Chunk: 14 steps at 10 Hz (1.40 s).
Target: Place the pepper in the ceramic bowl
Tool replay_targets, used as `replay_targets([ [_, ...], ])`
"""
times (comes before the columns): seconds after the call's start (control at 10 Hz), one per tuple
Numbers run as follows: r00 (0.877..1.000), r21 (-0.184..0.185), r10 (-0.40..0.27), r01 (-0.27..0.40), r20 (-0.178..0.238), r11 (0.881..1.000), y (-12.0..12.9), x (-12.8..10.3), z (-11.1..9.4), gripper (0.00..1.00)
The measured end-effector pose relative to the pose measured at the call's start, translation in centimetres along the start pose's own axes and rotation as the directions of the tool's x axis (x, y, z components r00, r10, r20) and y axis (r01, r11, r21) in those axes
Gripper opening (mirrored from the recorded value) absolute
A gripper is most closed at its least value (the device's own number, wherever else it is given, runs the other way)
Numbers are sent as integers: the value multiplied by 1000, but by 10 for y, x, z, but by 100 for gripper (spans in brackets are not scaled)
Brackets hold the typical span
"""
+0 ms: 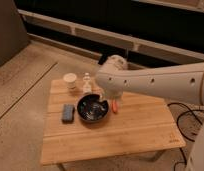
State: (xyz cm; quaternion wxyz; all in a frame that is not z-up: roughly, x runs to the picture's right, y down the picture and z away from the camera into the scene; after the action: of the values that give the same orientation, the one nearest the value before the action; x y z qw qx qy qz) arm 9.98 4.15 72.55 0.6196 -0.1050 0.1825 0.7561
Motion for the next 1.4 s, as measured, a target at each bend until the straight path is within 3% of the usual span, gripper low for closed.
replay_targets([
  [0.2,996,-29,87,-87,-10,996,-42,-20,7,65],
  [0.3,994,-58,102,-103,-25,993,-50,-27,12,65],
  [0.5,994,-138,84,-94,-74,986,-56,-46,33,65],
  [0.7,991,-159,41,-61,-127,985,-53,-58,52,65],
  [0.8,986,-154,14,-40,-167,987,-53,-61,66,65],
  [1.0,969,-84,-45,25,-244,996,-54,-57,98,65],
  [1.1,956,-40,-79,71,-283,997,-49,-53,115,65],
  [1.4,907,25,-137,160,-397,987,-33,-33,152,65],
])
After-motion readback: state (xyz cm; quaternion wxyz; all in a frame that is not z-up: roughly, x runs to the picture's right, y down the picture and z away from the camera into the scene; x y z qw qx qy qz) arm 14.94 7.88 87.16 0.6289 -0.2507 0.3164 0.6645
